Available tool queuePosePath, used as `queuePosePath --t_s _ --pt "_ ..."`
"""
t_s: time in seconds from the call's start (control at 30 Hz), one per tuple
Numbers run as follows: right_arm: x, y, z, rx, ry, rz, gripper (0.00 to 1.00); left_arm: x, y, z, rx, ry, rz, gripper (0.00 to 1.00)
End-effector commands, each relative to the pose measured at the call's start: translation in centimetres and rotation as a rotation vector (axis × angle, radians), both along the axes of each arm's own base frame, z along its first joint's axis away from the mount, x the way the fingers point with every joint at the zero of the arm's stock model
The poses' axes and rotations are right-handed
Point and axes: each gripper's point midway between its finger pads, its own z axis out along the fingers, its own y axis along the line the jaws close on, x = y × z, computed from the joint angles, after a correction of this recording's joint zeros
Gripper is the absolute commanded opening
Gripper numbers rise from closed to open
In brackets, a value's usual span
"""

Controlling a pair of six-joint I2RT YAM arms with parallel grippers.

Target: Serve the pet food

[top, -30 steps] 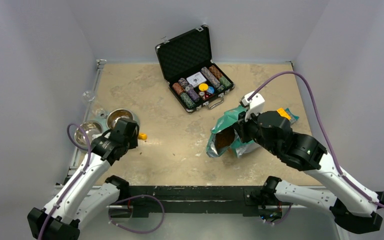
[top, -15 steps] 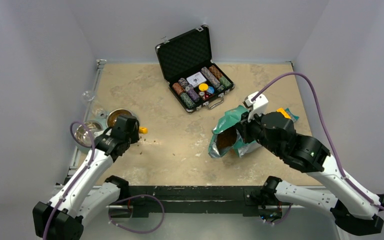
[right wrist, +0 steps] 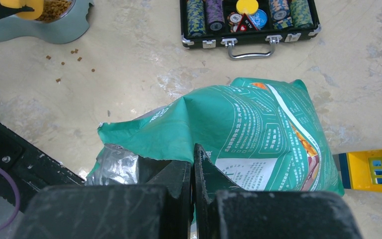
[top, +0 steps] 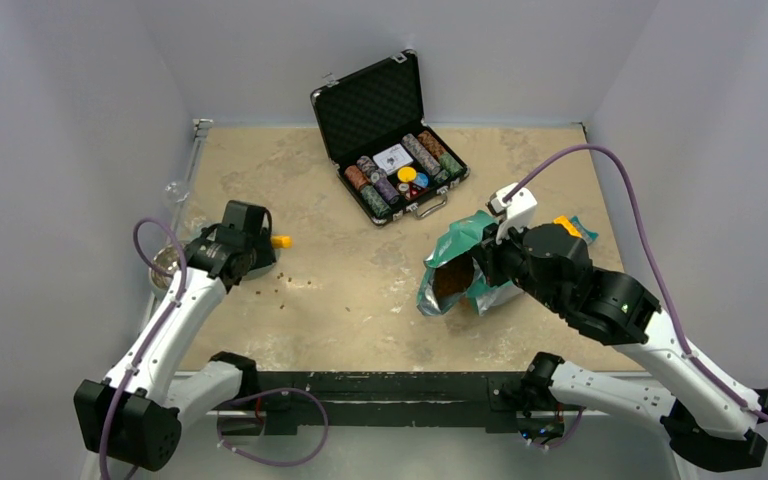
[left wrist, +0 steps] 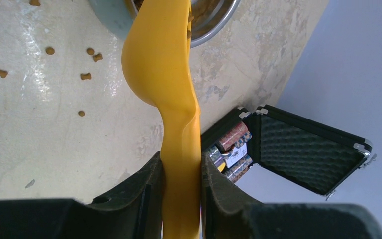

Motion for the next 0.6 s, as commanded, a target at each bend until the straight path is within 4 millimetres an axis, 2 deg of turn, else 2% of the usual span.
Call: queuePosePath --t_s 0.0,0.4,0.57 --pt "0.6 -1.5 1.1 -0.006 -0.050 -0.061 0.00 1.0 0.5 1.8 -0.318 -0.044 0.373 0.00" --pt "0.6 -1.7 0.8 -0.005 -0.044 -0.069 0.00 0.2 1.4 2.3 -0.245 0.126 0.356 0.00" --pt "0.6 -1.8 0.7 0.000 -0.044 -0.076 0.00 1.4 1.4 2.7 -0.246 0.113 0.349 0.00"
